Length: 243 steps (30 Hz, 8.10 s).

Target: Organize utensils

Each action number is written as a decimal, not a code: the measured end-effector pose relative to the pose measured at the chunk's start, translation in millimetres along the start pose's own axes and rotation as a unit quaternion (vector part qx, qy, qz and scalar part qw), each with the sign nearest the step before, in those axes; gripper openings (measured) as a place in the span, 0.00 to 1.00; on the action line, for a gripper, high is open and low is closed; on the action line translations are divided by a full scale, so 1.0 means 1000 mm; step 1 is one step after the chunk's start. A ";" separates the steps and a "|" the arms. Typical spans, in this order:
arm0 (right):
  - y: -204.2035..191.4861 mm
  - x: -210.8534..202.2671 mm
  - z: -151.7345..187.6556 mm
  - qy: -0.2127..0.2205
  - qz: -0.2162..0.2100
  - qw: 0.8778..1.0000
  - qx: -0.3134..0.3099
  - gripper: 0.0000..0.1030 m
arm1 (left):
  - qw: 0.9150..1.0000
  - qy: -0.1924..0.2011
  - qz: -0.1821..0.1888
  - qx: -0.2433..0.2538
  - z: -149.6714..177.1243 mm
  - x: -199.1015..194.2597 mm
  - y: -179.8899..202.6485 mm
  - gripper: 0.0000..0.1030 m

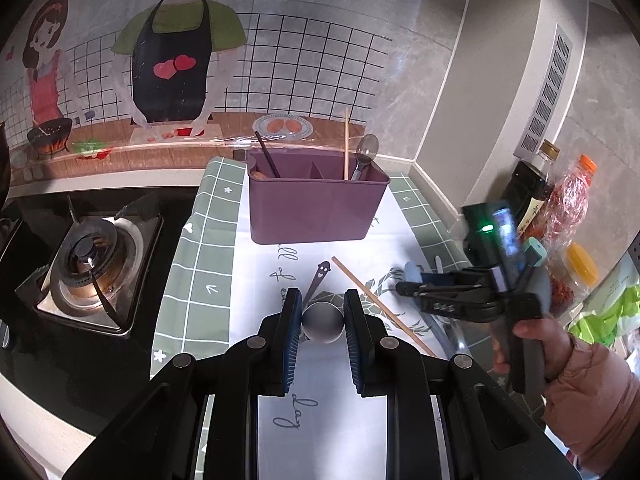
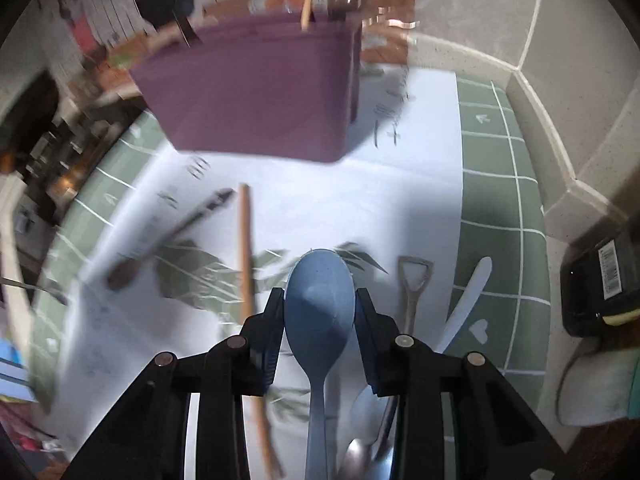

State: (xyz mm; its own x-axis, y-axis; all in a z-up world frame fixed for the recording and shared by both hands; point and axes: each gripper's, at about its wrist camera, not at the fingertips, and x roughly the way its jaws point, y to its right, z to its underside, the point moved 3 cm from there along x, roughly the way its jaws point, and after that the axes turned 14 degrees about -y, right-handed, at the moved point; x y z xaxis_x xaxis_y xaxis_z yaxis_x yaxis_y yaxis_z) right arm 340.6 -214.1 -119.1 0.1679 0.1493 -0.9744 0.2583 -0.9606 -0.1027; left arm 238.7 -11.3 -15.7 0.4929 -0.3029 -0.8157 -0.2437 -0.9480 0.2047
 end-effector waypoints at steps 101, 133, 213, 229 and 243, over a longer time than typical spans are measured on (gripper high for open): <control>-0.077 0.001 -0.053 -0.010 -0.051 0.987 -0.155 0.04 | 1.000 0.003 0.020 0.001 -0.060 0.026 -0.047 0.22; -0.066 -0.033 -0.042 0.063 -0.026 0.996 -0.060 0.31 | 0.999 0.035 0.018 0.002 -0.067 -0.003 -0.029 0.22; 0.026 0.016 0.028 -0.024 0.074 0.997 0.027 0.56 | 0.993 -0.117 -0.016 -0.011 0.005 0.110 -0.032 0.52; -0.049 0.004 0.017 -0.026 -0.082 0.996 -0.005 0.07 | 0.990 -0.131 -0.020 -0.038 0.011 0.114 -0.051 0.53; -0.038 -0.013 0.023 -0.017 -0.108 0.994 0.027 0.07 | 0.989 -0.147 -0.002 0.022 0.017 0.123 -0.020 0.53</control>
State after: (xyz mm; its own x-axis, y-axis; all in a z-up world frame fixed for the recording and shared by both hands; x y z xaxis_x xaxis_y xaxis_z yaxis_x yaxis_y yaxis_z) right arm 307.1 -185.0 -107.3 0.0815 0.3453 -0.9349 0.2322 -0.9188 -0.3191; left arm 290.8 -27.9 -129.4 0.2320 -0.2515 -0.9397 -0.2823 -0.9418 0.1824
